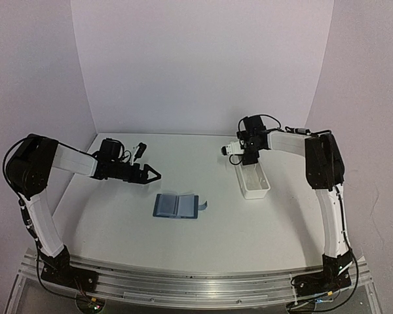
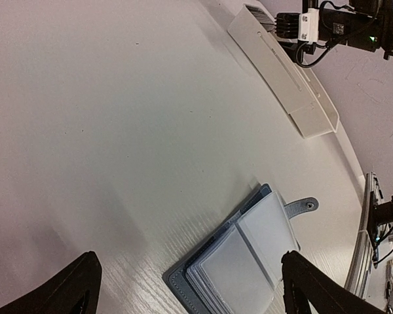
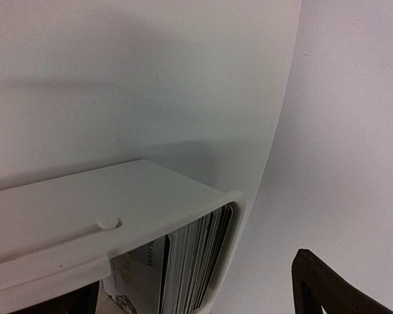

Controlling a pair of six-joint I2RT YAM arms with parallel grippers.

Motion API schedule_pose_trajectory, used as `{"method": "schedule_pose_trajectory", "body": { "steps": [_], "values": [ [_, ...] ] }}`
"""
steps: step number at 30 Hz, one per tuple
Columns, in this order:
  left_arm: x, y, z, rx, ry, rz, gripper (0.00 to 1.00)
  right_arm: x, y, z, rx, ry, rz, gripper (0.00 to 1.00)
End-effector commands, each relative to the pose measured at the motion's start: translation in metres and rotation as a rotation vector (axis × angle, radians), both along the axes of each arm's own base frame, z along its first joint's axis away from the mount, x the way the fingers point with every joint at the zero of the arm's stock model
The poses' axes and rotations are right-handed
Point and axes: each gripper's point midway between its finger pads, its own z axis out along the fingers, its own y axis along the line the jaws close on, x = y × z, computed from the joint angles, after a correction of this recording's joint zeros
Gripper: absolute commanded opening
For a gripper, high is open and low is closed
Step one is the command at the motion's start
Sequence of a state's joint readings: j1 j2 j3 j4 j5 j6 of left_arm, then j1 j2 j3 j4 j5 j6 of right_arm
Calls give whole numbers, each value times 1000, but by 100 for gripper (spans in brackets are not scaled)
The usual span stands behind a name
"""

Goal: Put the credit cards into the card holder
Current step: Pick up the credit card from the storage box.

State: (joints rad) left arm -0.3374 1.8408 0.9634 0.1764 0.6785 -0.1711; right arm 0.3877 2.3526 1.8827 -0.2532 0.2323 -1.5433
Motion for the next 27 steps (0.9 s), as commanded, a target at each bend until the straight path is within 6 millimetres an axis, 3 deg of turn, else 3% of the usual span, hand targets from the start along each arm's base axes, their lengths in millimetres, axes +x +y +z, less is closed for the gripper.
{"method": "schedule_pose_trajectory", "body": {
  "steps": [1, 11, 17, 22, 27],
  "values": [
    [11, -2, 10, -5, -55, -6, 95, 22, 4, 21, 28, -102, -25, 98],
    [12, -2, 7, -2, -51, -3, 95, 21, 1, 6, 16, -91, -40, 94],
    [12, -3, 7, -5, -52, -4, 95, 20, 0, 5, 24, -85, -51, 82],
    [10, -2, 7, -9, -45, -6, 95, 19, -1, 11, 38, -90, -69, 77],
    [9, -3, 7, -17, -41, -8, 95, 19, -1, 19, 56, -100, -79, 65]
  ]
}}
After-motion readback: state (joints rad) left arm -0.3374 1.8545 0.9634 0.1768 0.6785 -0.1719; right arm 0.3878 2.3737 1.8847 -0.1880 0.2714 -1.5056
